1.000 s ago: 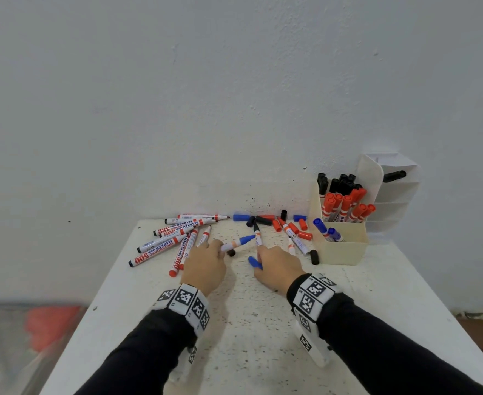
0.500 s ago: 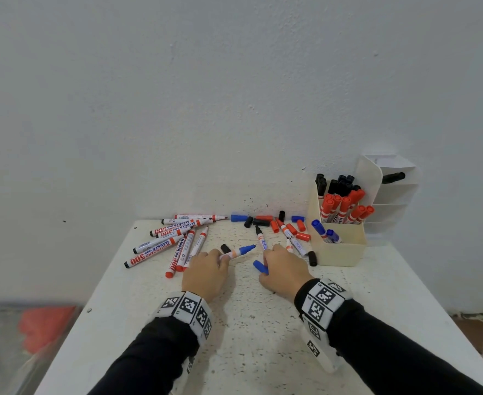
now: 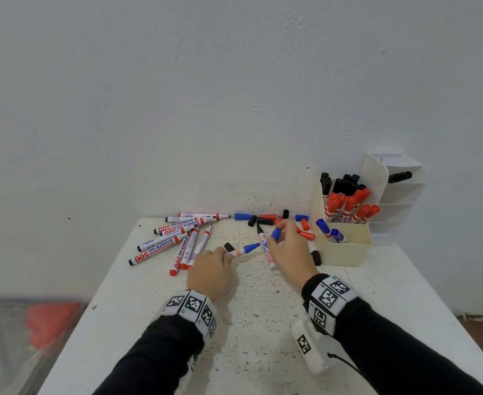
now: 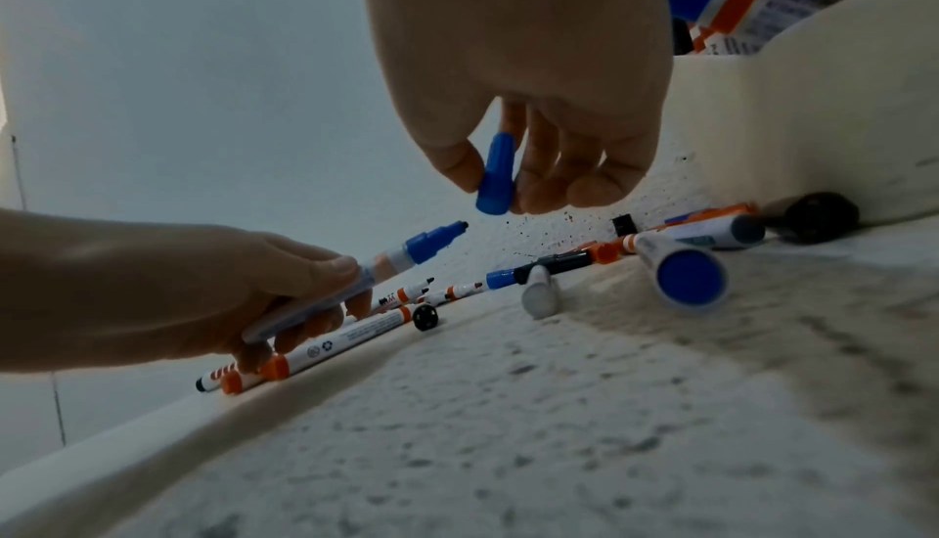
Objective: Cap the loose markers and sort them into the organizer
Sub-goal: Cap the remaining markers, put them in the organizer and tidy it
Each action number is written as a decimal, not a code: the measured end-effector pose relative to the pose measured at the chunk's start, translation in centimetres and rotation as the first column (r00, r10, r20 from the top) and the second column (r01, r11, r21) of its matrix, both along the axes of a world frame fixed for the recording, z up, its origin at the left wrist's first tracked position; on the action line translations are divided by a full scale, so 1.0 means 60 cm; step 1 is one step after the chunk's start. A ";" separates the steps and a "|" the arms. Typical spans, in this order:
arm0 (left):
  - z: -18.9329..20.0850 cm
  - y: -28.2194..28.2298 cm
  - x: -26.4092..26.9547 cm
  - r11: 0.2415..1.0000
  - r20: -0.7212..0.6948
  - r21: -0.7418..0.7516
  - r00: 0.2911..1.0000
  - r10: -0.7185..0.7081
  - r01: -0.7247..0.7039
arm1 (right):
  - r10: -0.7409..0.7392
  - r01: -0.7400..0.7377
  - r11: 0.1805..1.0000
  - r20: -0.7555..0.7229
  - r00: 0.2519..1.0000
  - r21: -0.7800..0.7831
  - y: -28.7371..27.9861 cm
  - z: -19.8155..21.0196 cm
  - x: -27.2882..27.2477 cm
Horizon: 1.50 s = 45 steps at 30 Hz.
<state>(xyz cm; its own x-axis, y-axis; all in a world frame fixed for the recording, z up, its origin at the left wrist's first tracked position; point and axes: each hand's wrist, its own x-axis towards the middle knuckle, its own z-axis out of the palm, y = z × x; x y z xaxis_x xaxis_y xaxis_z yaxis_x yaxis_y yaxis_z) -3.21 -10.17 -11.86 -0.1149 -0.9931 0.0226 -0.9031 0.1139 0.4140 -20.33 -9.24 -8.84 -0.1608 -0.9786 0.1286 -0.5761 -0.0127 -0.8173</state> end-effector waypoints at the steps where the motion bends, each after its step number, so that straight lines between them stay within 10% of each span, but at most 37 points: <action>1: 0.001 0.001 -0.001 1.000 -0.006 -0.002 1.000 -0.008 0.008 | -0.014 0.013 1.000 0.065 0.998 0.013 0.000 0.000 0.002; 8: 0.006 0.004 -0.009 0.996 -0.114 -0.053 0.990 -0.078 0.073 | 0.083 -0.125 0.986 0.322 0.943 0.112 -0.004 -0.005 0.005; 14: 0.025 0.016 -0.016 0.981 -0.078 -0.141 0.987 -0.142 0.130 | 0.051 -0.055 0.976 0.025 0.998 0.210 -0.007 -0.001 -0.003; 24: 0.051 0.021 -0.017 0.976 0.015 -0.156 0.988 -0.152 0.153 | 0.080 -0.082 0.992 0.030 0.996 0.095 -0.013 0.009 -0.001; 33: 0.040 0.018 -0.016 0.986 -0.235 -0.106 0.960 -0.153 0.131 | 0.164 -0.174 0.983 0.163 0.973 0.052 -0.006 0.006 -0.007; 39: 0.050 0.028 -0.028 0.987 -0.428 -0.133 0.894 -0.134 0.084 | 0.146 -0.146 0.989 -0.056 0.988 0.001 -0.007 0.017 -0.021; 45: 0.059 0.027 -0.059 0.982 -0.518 -0.139 0.835 -0.184 0.130 | 0.190 -0.160 0.974 0.185 0.964 -0.163 0.011 0.053 -0.031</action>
